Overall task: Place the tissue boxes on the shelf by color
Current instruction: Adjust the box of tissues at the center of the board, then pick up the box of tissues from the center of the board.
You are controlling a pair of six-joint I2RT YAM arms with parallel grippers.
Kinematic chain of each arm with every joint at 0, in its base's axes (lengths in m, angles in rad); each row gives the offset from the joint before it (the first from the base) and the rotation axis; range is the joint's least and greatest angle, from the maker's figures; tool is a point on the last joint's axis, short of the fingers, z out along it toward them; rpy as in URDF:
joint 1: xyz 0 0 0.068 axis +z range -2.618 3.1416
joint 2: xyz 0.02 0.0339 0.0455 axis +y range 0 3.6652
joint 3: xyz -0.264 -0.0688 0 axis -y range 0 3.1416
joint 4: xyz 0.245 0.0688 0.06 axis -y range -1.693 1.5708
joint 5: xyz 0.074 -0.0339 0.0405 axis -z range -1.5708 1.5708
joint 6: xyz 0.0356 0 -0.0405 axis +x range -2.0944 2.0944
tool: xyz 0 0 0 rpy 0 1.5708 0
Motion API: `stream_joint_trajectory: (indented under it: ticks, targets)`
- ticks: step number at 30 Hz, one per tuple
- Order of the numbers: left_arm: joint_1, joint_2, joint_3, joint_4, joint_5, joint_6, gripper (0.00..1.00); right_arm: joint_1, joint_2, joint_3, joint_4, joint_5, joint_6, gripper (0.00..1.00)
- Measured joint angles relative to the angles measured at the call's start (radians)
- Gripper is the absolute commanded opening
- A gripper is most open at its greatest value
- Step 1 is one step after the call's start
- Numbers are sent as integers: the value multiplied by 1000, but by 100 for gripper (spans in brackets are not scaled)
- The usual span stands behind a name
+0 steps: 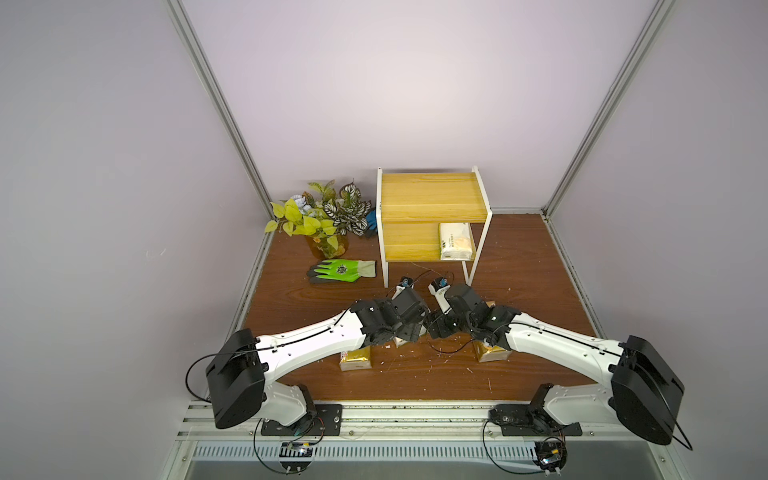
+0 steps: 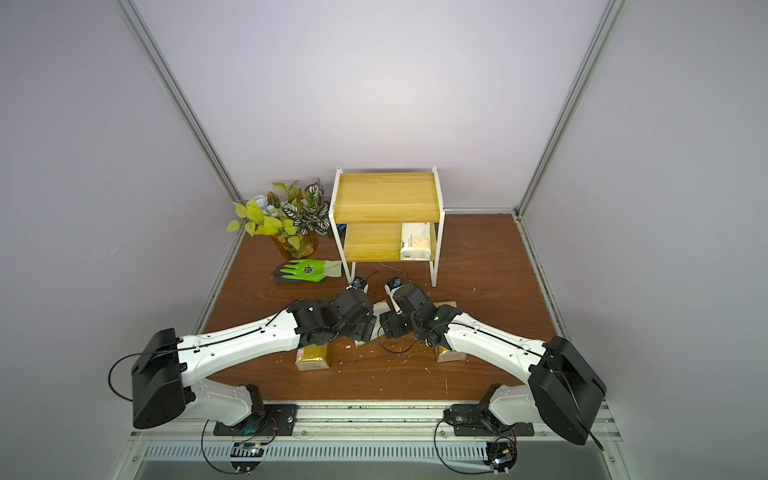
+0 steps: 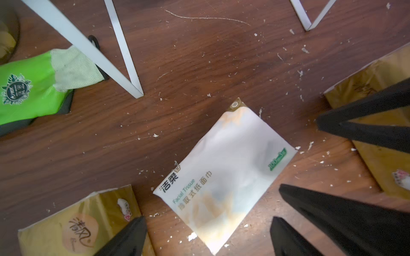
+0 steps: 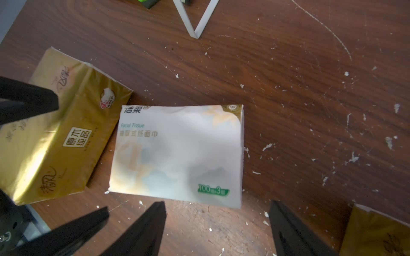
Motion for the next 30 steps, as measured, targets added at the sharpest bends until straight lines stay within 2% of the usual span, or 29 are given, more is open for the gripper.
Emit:
stream_joint_trajectory:
  ticks: [7, 17, 23, 30]
  targets:
    - [38, 53, 36, -26, 14, 202, 99, -35, -101, -33, -20, -8, 23, 80]
    - [127, 133, 116, -138, 243, 468, 100, -50, -135, -54, -74, -21, 47, 81]
    - [154, 220, 173, -189, 319, 557, 99, -68, -135, -61, -100, -22, 56, 82]
    - [162, 312, 212, -223, 302, 583, 99, -80, -164, -72, -109, -22, 61, 81]
